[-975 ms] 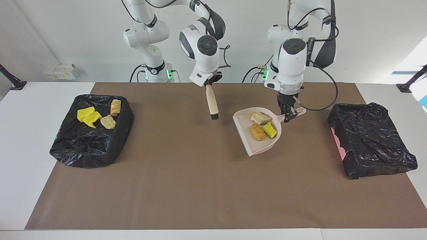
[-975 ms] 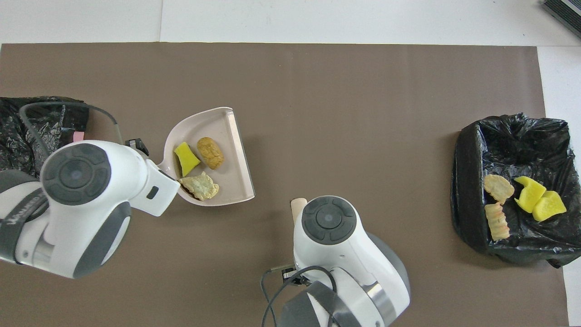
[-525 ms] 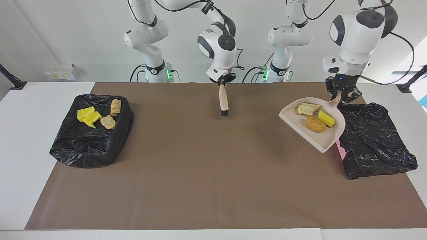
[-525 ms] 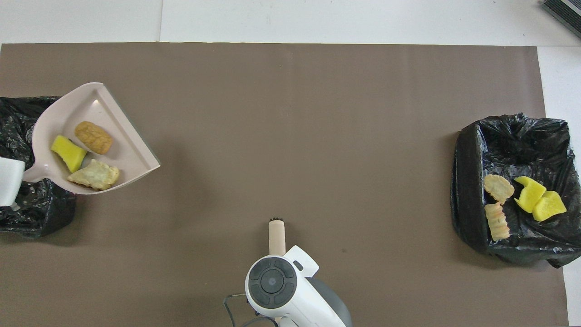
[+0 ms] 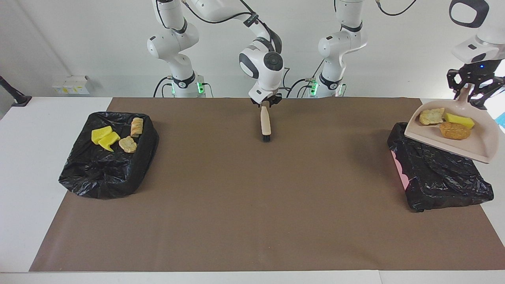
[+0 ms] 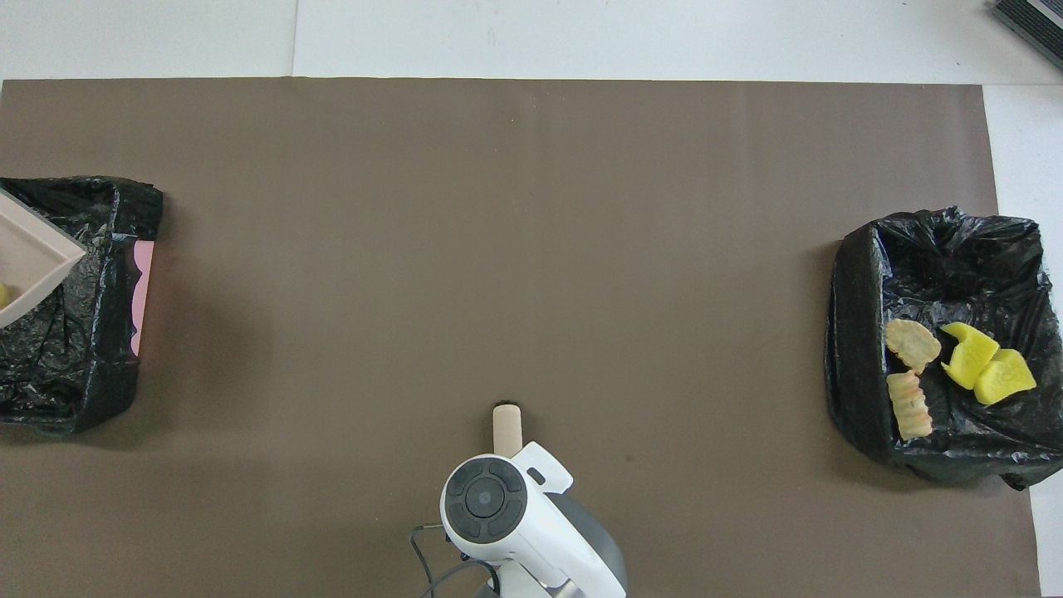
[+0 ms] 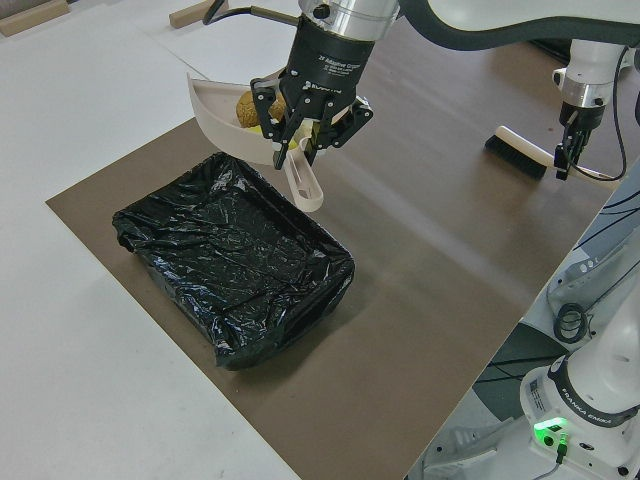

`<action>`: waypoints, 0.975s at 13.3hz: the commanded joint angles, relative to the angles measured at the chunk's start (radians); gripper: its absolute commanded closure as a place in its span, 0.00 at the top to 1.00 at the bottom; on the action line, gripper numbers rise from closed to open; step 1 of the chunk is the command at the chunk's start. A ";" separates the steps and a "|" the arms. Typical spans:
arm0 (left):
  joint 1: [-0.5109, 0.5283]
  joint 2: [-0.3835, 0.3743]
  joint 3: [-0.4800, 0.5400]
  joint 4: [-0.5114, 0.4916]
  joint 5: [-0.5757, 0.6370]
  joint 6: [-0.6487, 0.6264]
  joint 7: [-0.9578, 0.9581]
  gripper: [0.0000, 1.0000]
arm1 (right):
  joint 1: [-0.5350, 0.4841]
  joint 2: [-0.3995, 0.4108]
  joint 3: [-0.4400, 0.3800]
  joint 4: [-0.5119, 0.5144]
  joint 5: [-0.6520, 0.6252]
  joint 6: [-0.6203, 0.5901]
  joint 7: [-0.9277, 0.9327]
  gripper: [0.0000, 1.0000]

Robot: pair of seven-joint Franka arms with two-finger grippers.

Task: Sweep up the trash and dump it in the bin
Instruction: 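Lay the brush down on the table with the right gripper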

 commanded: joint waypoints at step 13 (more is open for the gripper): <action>0.089 0.146 -0.003 0.020 0.396 0.004 0.061 0.00 | -0.323 -0.082 0.001 0.331 -0.021 -0.344 -0.246 1.00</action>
